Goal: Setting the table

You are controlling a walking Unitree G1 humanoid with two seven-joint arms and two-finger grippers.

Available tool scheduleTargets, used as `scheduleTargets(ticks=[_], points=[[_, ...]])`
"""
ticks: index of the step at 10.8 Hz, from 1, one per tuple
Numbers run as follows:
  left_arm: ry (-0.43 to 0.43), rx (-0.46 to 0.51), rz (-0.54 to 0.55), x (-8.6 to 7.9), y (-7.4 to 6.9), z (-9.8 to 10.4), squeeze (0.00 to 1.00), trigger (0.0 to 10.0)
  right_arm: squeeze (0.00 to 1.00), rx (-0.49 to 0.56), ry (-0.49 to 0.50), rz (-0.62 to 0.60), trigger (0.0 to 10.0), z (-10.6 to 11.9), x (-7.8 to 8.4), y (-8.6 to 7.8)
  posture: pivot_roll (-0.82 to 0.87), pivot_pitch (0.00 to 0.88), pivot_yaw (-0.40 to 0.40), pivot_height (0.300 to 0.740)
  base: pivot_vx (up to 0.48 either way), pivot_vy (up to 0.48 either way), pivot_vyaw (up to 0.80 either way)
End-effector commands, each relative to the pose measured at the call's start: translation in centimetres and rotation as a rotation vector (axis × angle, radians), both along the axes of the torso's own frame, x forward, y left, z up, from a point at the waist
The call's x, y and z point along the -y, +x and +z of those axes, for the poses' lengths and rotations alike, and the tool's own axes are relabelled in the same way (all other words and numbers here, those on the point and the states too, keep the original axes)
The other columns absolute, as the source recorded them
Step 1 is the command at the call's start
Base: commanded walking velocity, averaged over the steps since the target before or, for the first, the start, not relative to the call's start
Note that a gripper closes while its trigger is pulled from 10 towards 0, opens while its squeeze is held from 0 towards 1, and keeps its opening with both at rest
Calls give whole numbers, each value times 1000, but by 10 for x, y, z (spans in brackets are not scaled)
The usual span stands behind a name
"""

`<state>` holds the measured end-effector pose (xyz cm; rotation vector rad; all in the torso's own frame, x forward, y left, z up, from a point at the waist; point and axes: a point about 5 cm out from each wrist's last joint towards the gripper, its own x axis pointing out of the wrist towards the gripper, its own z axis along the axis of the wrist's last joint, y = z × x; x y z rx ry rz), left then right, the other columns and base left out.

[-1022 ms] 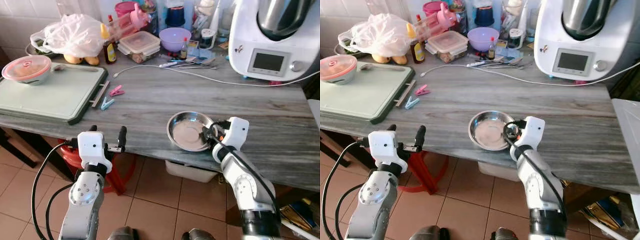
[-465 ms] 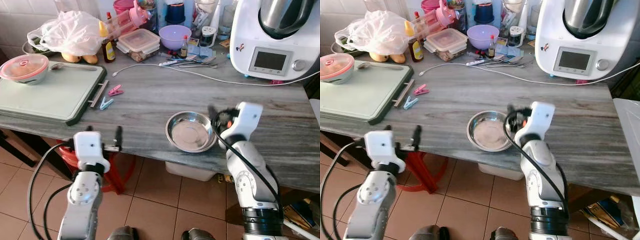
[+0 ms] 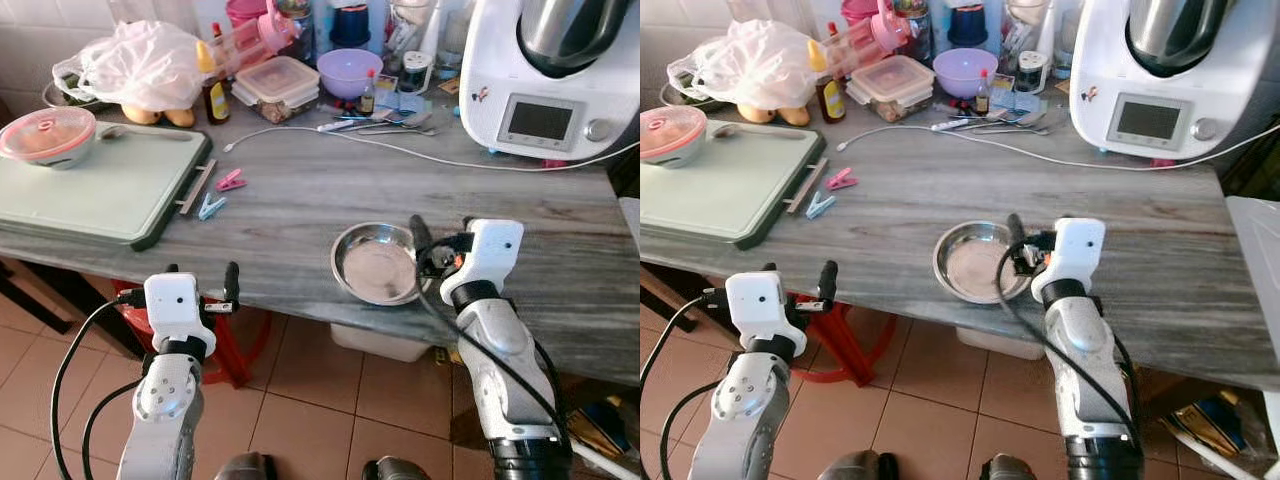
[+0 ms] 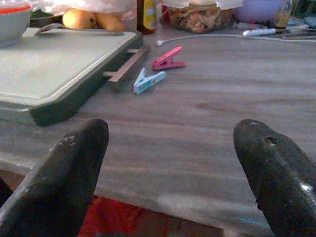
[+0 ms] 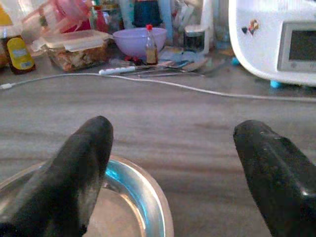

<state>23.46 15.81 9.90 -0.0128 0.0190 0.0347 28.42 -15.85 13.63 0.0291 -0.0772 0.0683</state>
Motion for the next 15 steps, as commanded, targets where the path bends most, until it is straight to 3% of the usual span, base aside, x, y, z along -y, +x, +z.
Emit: scheduleTargets(ticks=[1,7,8,9,12,13,15], points=[[6,-16,19,-5,-3,-2,0,10000,1000,30,-18,8,10000,5,-2,-1,30,66,36,740,-244,0,0],[15,-8,19,-6,0,2,0,10000,1000,53,-45,-19,10000,7,1,4,30,65,36,740,-260,0,0],[17,-6,19,-6,1,2,0,10000,635,27,-38,-31,10000,3,4,5,29,66,36,740,-274,0,0],[17,-6,17,-5,1,2,0,10000,0,24,-49,-23,10000,2,5,4,27,64,35,740,-270,0,0],[16,-6,12,-4,2,2,0,10000,0,-12,-61,-86,10000,-3,12,7,26,62,36,740,-275,0,0],[18,-5,9,-4,2,2,0,10000,0,-54,-124,-144,10000,-10,14,8,27,63,34,740,-277,0,0],[17,-5,11,-4,3,2,0,10000,0,-71,-31,-147,10000,-13,12,8,26,66,31,740,-283,0,0]])
